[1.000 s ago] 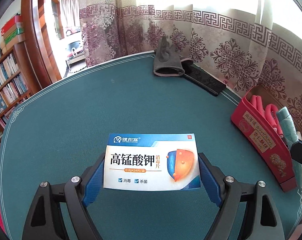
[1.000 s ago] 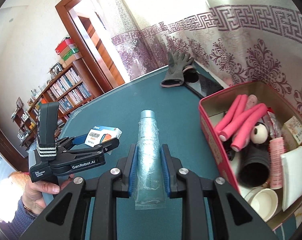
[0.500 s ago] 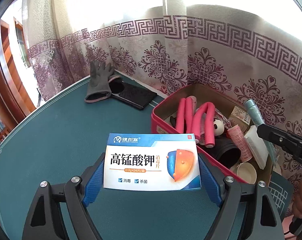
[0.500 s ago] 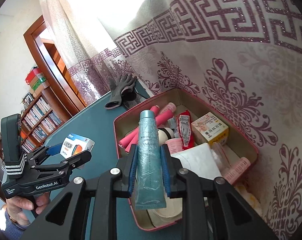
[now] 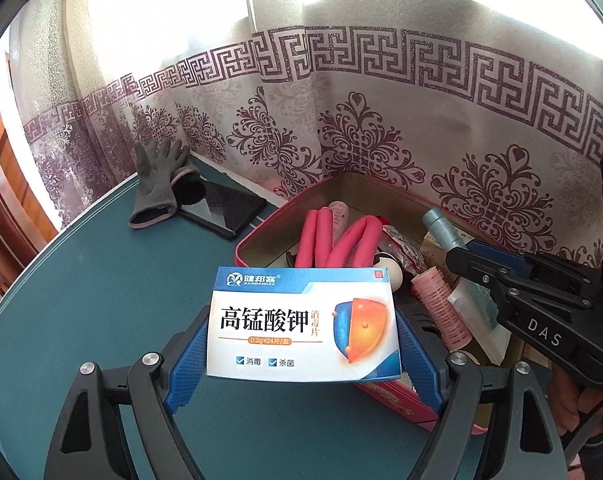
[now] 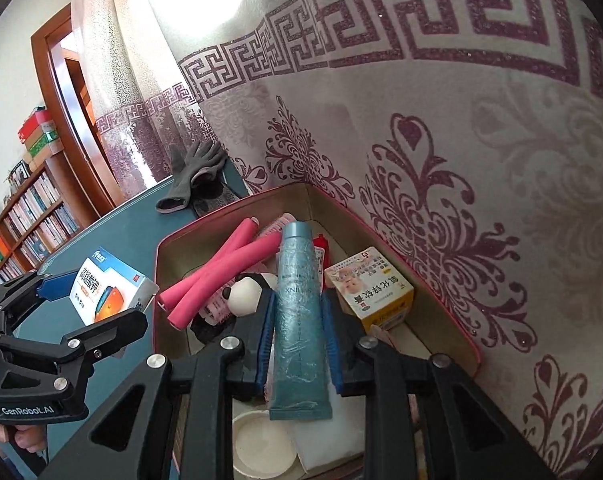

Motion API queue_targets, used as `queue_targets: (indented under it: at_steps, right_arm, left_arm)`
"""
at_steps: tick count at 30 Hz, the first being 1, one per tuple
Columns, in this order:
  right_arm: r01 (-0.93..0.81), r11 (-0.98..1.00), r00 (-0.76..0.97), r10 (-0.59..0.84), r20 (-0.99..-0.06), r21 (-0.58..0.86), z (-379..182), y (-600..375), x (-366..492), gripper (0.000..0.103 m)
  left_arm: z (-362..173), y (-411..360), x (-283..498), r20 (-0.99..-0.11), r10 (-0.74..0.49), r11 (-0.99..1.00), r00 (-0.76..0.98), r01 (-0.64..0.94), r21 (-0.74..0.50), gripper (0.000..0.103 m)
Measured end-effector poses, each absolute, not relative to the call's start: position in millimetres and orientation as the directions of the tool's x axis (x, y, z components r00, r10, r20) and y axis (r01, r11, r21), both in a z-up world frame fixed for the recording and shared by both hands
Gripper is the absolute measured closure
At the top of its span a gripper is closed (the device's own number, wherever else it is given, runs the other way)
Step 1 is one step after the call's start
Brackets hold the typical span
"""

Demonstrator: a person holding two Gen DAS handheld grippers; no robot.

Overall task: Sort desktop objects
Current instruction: 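Lower the box and tube into the tin box and open both tools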

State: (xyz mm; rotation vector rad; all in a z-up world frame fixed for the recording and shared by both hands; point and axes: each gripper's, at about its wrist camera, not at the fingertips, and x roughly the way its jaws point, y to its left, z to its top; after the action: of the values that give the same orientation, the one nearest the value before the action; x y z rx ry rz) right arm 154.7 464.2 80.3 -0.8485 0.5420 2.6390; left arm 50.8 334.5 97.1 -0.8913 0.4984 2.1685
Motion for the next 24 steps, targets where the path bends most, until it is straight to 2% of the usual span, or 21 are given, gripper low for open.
queue_targets:
  at_steps: [12,22,23,24]
  right_arm:
    - [-0.41,-0.886,-0.774,0.212,-0.597,0.217,78.9,452.4,172.1,0.071]
    - [-0.4,-0.901,-0.79,0.247,-0.561,0.167,83.8,425.5,191.9,0.037]
    - [-0.399,-0.901,-0.79,0.245,-0.562,0.169,83.8,425.0,193.0,0.035]
    - [-0.401,-0.9,-0.789,0.245,-0.563,0.17,83.9,425.1,194.5,0.033]
  left_arm:
    - [98.0,368.3,44.0,-0.727,0.503,-0.624,-0.468,-0.778,0.069,0.016]
    - [94.7,409.7,41.2,-0.743,0.537,-0.57,-0.399,-0.821,0.03,0.015]
    - [93.8,410.1,41.8,-0.744,0.532,-0.571,-0.403,-0.82,0.035,0.013]
    - [93.4,409.2,42.3,-0.743,0.53,-0.574,-0.408,-0.818,0.04,0.002]
